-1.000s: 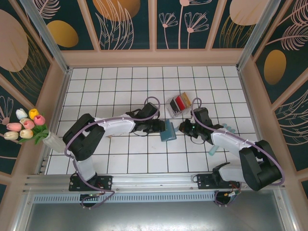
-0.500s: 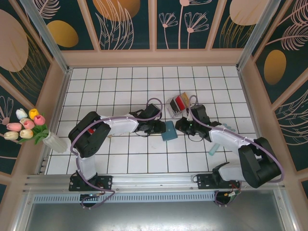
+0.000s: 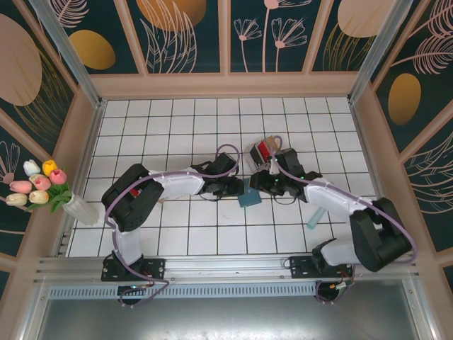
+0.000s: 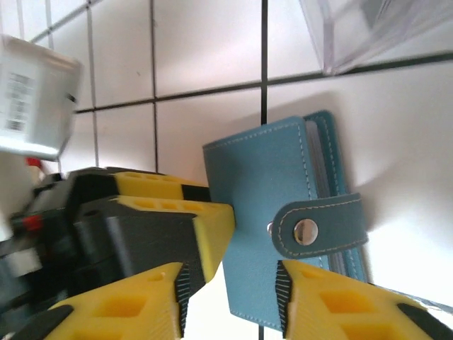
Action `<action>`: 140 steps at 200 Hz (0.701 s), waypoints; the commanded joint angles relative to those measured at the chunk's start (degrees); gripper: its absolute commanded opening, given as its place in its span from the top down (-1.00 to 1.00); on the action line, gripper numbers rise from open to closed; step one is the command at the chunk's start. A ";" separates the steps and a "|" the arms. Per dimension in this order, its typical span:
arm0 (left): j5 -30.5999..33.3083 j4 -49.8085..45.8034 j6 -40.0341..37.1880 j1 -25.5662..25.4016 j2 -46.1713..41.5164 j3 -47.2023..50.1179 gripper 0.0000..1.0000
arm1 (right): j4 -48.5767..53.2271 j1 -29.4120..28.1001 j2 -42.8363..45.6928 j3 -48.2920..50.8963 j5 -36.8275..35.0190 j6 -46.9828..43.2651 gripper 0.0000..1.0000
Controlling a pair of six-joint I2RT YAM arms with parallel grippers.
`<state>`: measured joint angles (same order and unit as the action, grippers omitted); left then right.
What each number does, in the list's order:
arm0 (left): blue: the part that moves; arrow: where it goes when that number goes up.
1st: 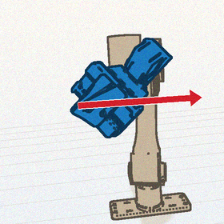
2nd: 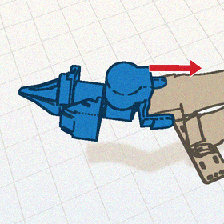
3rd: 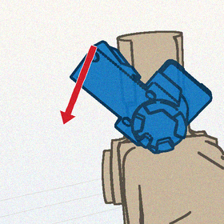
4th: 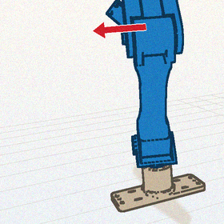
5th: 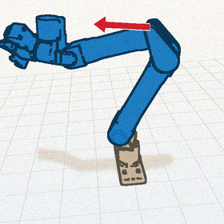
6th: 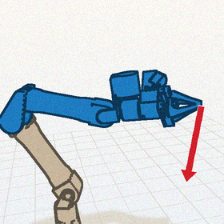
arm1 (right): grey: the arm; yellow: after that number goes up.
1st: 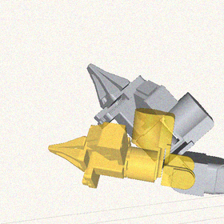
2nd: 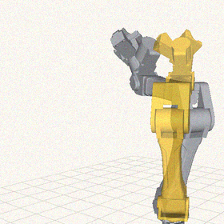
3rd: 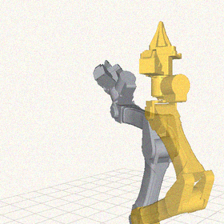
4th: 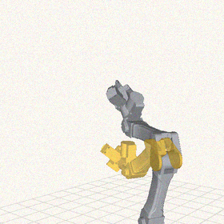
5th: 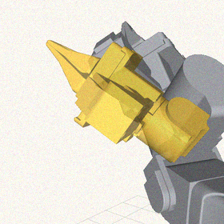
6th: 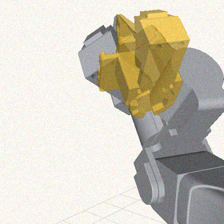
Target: Put the credit cards into the card holder
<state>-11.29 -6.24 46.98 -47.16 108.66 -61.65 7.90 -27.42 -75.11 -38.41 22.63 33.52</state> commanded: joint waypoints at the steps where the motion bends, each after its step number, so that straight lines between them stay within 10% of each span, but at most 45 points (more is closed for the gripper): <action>1: 1.68 -0.62 -1.34 -0.44 2.95 -0.49 0.21 | 3.04 3.76 6.61 -1.64 -0.77 -1.34 0.10; 71: 1.71 -0.97 -3.23 -0.52 3.31 -0.67 0.21 | -0.75 11.56 -2.12 1.57 5.95 -1.95 0.66; 140: 1.29 -2.03 -5.47 -0.53 3.92 -1.72 0.20 | -5.58 9.77 -8.89 1.15 10.03 -2.82 0.66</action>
<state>-11.31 -6.28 43.59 -47.27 109.62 -62.87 5.41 -16.69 -82.32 -37.19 30.28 31.79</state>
